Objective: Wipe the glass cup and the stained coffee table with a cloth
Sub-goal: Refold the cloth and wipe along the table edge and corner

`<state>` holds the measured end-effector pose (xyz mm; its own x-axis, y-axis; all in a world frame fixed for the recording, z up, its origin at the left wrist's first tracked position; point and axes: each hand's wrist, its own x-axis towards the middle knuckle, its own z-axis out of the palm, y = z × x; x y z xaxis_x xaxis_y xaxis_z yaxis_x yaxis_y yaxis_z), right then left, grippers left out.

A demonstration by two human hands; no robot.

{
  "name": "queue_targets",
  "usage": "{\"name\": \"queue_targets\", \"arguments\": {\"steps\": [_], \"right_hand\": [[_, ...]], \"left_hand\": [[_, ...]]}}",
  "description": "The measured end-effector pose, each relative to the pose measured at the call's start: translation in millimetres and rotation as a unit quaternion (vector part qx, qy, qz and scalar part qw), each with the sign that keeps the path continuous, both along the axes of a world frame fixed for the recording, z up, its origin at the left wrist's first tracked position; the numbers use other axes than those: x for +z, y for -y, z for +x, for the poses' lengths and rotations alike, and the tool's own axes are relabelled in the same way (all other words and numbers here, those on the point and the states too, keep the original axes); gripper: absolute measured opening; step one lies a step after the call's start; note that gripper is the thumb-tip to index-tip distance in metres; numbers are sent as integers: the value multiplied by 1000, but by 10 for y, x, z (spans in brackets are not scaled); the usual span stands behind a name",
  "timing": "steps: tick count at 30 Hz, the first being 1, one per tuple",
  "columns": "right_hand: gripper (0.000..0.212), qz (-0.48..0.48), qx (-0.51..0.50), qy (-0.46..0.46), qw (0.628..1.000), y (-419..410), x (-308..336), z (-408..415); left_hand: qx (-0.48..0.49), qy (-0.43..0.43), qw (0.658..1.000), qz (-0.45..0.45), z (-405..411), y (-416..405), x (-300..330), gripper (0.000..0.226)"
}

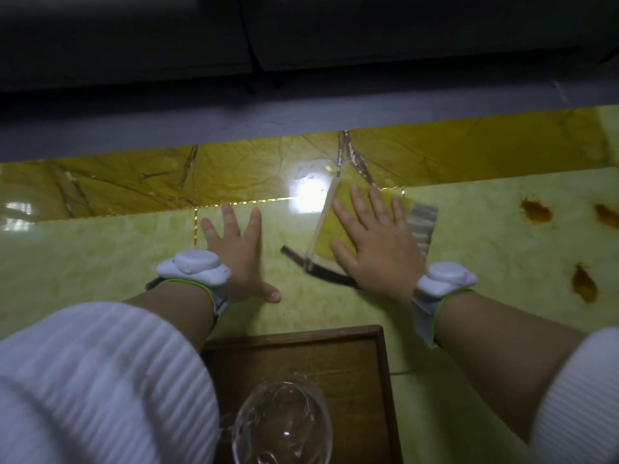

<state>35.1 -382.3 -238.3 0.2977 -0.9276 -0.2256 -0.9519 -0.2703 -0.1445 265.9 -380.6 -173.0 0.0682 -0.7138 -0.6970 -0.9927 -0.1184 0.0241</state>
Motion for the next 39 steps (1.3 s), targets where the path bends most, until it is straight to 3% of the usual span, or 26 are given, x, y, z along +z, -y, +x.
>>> {"name": "queue_targets", "arguments": {"steps": [4,13,17,20,28,34,39], "right_hand": [[68,13,123,-9,992,-76,12,-477],[68,3,-109,3,994,18,-51,-156],[67,3,-26,15,1000,-305,-8,-321],[67,11,14,1,1000,-358,27,-792],[70,-9,-146,2,989,-501,-36,-668],[66,-17,23,24,999,-594,16,-1105],[68,-9,24,13,1000,-544,20,-1183]], "left_hand": [[0,2,1000,1,8,-18,4,142],[-2,24,1000,-5,-13,-16,-44,145],[-8,73,997,-21,-144,-22,50,144],[-35,58,997,-21,-322,-26,126,137],[-64,-43,996,-35,-1051,72,137,129],[-79,-29,996,22,-1371,118,-25,137],[-73,9,997,-13,-1416,16,-63,143]]}}
